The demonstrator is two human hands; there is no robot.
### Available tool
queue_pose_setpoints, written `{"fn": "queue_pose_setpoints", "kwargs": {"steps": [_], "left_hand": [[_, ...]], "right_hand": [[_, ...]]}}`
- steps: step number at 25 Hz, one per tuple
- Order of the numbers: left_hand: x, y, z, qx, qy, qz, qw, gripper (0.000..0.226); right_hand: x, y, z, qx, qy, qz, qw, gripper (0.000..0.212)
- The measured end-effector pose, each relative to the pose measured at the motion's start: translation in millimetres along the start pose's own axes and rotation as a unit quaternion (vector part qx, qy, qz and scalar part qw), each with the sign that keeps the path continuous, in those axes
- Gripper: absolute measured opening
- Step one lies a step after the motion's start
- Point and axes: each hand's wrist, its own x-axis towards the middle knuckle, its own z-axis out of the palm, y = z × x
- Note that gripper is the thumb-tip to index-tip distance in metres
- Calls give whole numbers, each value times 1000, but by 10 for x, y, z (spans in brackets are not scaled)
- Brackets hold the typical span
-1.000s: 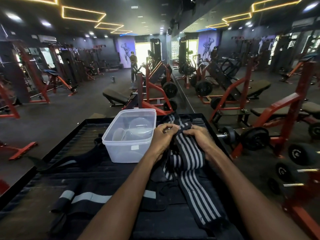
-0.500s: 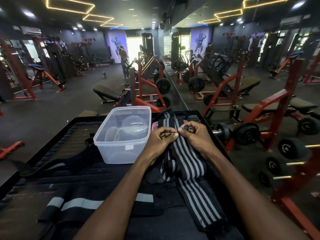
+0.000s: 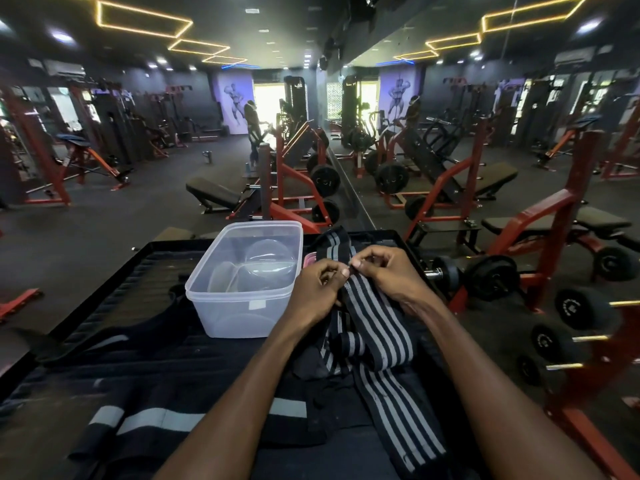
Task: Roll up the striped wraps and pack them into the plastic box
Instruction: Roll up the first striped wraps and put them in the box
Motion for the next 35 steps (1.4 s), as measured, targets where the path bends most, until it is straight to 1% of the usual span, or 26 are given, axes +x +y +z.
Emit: {"fn": "queue_pose_setpoints", "kwargs": {"steps": [2,4,7,11,13,15,17,18,20,24,26,28,30,33,35], "left_hand": [[9,-40,4,7,16,15,1000,14],[12,-49,13,28,25,31,999,10],[36,-52,31,-11,37,22,999,8],[23,-18,35,-32,43,-1,999,5],[12,-6,24,-30,54,-2,998,12],[2,-5,8,-31,65,0,997,12],[-8,-3,-8,-55,52,7,997,7],[-11,-4,-11,-64,40,11,997,10],[-16,-4,-19,-48,28,16,998,12],[-1,-13,-36,-16,38,9,999,7],[-6,-23,-33,-14,24,9,1000,3],[-20,-15,-27,-34,10,18,999,10],[-20,-16,-18,-69,24,20,997,13],[-4,3,-4,-83,64,13,994,4],[3,9,12,-88,68,13,994,10]], "right_hand": [[-55,28,49,23,12,-8,1000,9],[-88,26,53,26,12,-24,999,8],[-128,-8,35,20,17,-52,998,10],[-142,46,49,-47,6,-77,996,14],[-119,75,42,-76,0,-62,995,13],[-97,105,35,-100,-5,-64,993,11],[-110,87,25,-70,11,-82,994,8],[-118,70,17,-44,22,-85,995,8],[-129,39,3,-6,32,-79,996,9],[-142,10,1,45,-2,-45,998,15],[-150,4,-1,59,1,-46,997,17],[-154,6,-3,69,9,-52,996,16],[-158,15,13,75,9,-55,996,11],[-163,32,49,78,6,-50,996,6],[-160,40,49,90,9,-49,995,6]]}}
